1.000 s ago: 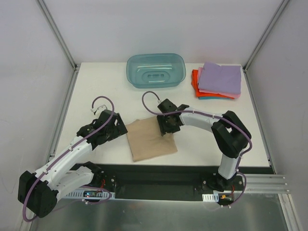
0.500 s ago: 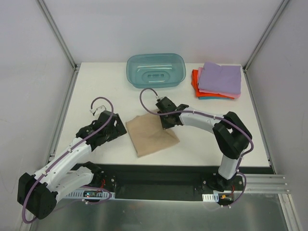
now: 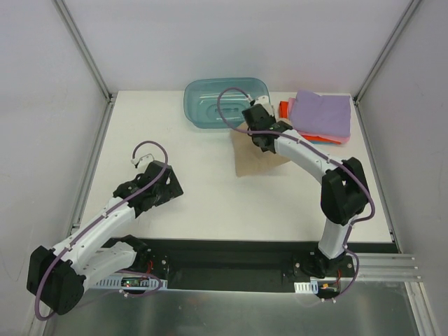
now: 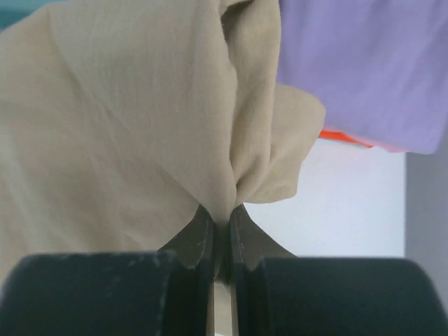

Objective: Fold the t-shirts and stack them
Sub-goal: Put the neatly folded tshirt into the corner of the board with the right arm

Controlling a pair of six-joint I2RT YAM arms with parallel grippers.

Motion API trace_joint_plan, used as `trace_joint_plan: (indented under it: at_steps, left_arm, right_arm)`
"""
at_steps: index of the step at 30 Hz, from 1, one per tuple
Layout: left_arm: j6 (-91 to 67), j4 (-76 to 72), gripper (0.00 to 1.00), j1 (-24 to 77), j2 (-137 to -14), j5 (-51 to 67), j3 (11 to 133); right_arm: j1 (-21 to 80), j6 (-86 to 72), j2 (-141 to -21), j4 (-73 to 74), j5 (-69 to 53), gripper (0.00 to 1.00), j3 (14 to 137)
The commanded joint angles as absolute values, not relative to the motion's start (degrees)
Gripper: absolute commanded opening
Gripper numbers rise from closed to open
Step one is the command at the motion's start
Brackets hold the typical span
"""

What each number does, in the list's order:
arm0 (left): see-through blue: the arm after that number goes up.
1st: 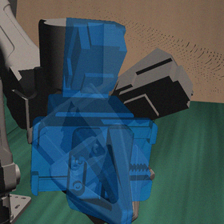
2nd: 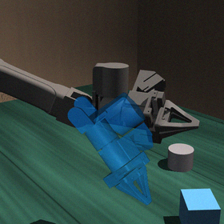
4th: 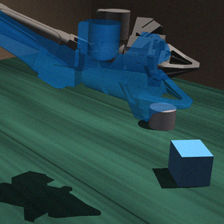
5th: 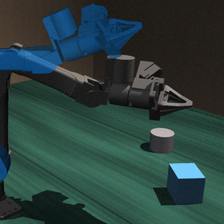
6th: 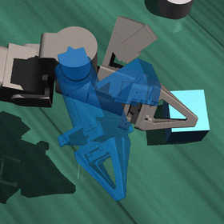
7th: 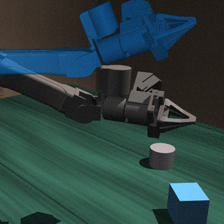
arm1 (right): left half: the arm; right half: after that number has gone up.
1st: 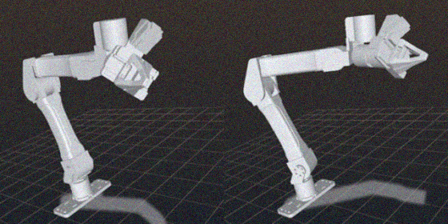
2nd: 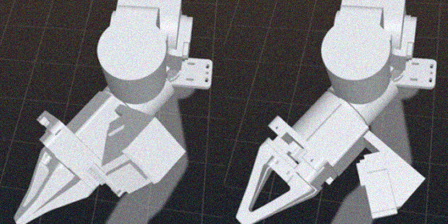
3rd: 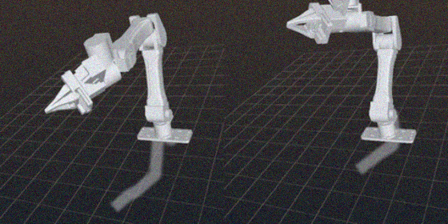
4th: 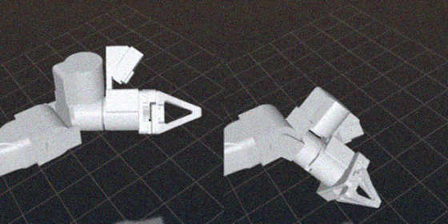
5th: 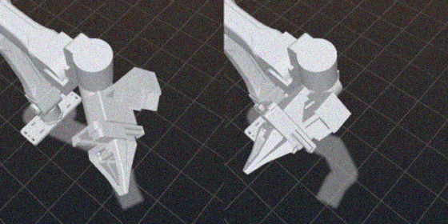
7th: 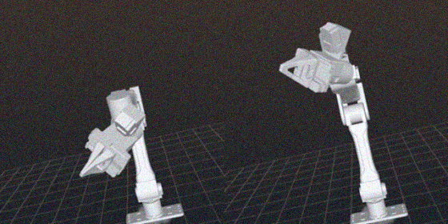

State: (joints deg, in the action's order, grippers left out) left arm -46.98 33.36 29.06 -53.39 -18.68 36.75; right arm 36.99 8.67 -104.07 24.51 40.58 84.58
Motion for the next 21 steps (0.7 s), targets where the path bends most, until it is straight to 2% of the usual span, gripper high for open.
trace_joint_plan:
  at_steps: [1,9,21]
  left_arm:
    - [-45.4,34.5,0.99,27.4,-54.3,-21.3,39.3]
    - [-44.2,34.5,0.99,26.0,-57.5,-21.6,41.6]
    - [-44.1,34.5,0.99,25.1,-61.3,-20.6,43.8]
  right_arm:
    - [32.6,14.7,-105.2,23.9,47.2,0.01,91.0]
    - [27.5,25.4,-109.3,21.4,47.6,0.01,101.9]
    - [23.8,30.0,-111.3,21.4,48.9,0.01,113.9]
